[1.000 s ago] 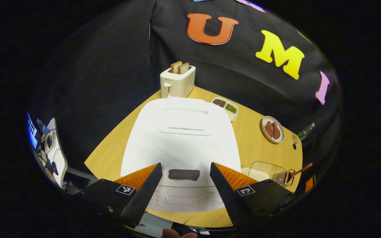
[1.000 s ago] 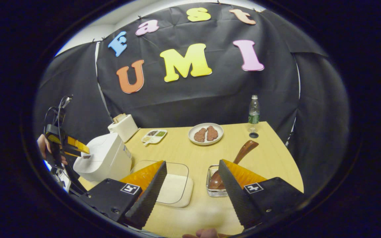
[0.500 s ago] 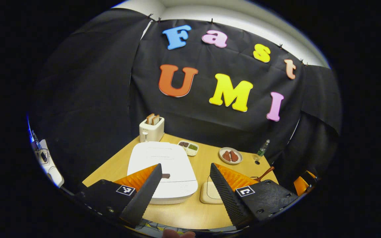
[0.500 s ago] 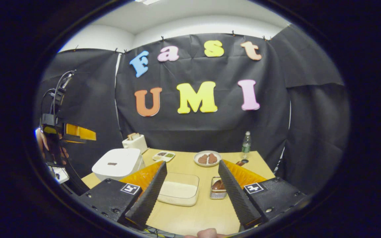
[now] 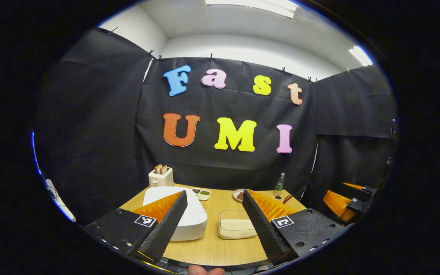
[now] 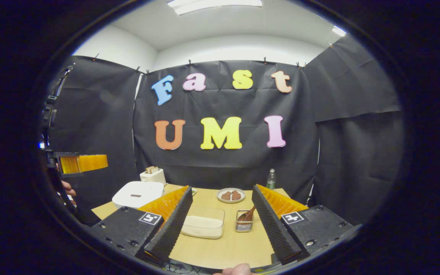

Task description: Close the left gripper, press the button to open the rice cooker; take a wooden spoon from the chopstick holder with the right hand, scoop a spoonful of rice and pour it into the rice cooker, then put the wooden spoon back into the chopstick holder.

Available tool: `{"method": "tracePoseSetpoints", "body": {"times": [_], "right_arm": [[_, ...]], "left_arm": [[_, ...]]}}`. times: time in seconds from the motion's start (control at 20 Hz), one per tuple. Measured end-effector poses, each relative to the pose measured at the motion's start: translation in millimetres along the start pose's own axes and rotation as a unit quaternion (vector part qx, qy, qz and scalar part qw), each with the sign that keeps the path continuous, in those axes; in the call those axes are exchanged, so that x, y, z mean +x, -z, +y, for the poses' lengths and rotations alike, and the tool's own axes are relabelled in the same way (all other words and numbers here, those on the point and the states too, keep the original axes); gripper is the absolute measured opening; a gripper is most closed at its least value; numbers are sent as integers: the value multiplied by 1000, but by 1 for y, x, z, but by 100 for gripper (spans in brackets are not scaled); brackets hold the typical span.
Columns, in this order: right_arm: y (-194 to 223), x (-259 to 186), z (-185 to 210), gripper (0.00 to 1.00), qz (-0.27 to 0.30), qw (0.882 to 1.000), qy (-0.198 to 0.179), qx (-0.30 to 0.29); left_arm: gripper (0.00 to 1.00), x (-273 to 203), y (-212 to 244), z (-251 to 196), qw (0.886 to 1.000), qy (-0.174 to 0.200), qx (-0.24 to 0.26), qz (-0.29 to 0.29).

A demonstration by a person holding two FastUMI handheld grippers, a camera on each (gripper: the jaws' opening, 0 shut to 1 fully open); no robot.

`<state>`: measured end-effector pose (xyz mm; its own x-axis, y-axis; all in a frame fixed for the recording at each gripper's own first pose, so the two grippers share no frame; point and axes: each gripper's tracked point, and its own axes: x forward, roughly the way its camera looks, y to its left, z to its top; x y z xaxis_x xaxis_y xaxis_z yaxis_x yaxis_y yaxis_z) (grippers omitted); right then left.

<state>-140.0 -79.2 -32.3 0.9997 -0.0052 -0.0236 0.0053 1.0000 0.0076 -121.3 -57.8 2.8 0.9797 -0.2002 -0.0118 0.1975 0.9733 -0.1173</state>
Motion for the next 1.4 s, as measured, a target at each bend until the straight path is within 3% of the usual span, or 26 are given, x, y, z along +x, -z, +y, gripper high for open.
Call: {"method": "tracePoseSetpoints", "body": {"times": [0.2, 0.6, 0.65, 0.9, 1.4], "right_arm": [[0, 6, -5, 98, -7, 1000, -9, -1], [-3, 22, -1, 96, -2, 998, -58, -20], [-4, 25, 0, 100, -1, 998, -62, -20], [3, 29, 17, 96, 6, 997, -74, -13], [8, 19, 49, 100, 8, 997, -80, -10]], "left_arm": [[94, -7, -4, -3, 999, -35, 17, -36], [94, -6, 4, -14, 996, -66, 35, -45], [94, -5, 3, -12, 996, -70, 39, -50], [94, -8, 7, -6, 995, -67, 60, -48], [94, -15, 9, 18, 996, -59, 56, -42]]}}
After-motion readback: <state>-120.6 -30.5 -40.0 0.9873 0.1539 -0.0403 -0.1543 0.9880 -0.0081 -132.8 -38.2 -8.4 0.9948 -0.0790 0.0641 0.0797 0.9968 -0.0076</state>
